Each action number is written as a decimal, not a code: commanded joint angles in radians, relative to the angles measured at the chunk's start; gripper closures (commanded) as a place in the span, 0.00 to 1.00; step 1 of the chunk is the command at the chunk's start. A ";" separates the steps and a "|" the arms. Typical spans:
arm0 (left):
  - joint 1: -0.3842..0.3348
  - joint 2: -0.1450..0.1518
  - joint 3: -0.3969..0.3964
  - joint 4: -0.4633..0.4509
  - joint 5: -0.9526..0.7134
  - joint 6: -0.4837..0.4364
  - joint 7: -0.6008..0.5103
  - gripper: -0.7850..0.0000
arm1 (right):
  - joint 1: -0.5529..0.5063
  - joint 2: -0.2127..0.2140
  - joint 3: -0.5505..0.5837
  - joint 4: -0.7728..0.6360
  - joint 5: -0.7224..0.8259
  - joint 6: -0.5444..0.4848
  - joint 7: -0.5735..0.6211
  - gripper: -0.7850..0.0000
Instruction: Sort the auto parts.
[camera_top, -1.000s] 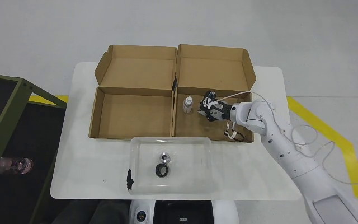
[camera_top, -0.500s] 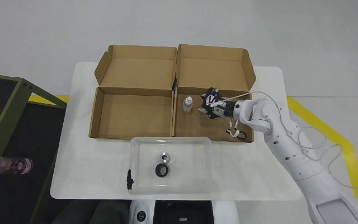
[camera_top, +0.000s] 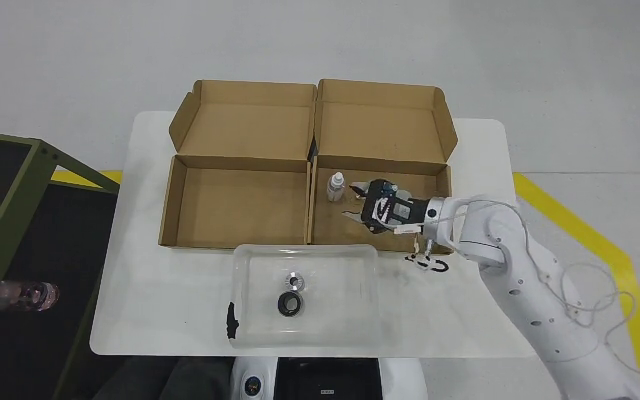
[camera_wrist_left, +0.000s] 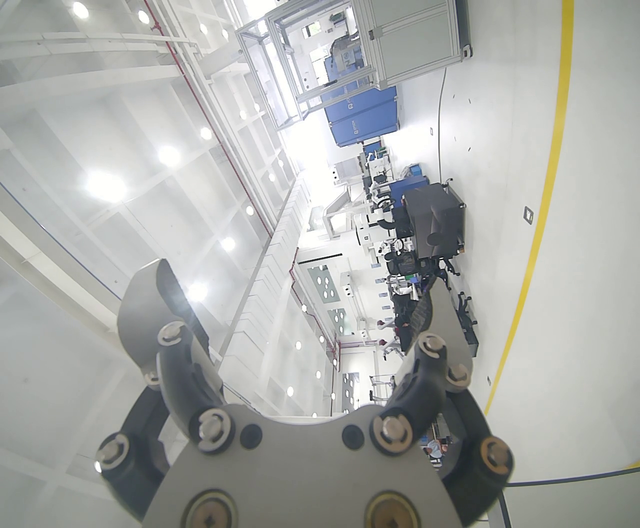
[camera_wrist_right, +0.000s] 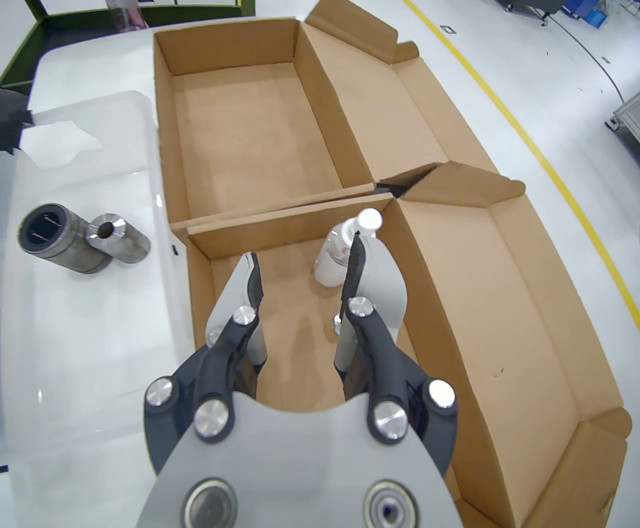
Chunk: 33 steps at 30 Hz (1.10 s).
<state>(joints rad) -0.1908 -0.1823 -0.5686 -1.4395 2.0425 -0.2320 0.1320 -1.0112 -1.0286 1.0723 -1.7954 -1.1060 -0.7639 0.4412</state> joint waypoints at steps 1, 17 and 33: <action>0.000 0.000 0.000 0.000 0.000 0.000 0.000 0.00 | -0.020 0.002 -0.003 -0.036 -0.002 -0.009 0.005 0.58; 0.000 0.000 0.000 0.000 0.000 0.000 0.000 0.00 | -0.021 -0.029 -0.200 -0.131 -0.070 -0.007 0.019 0.60; 0.000 0.000 0.000 0.000 0.000 0.000 0.000 0.00 | -0.007 -0.061 -0.324 -0.100 -0.172 0.052 0.091 0.62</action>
<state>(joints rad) -0.1908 -0.1823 -0.5686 -1.4395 2.0425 -0.2320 0.1320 -1.0172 -1.0883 0.7505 -1.8970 -1.2773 -0.7139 0.5316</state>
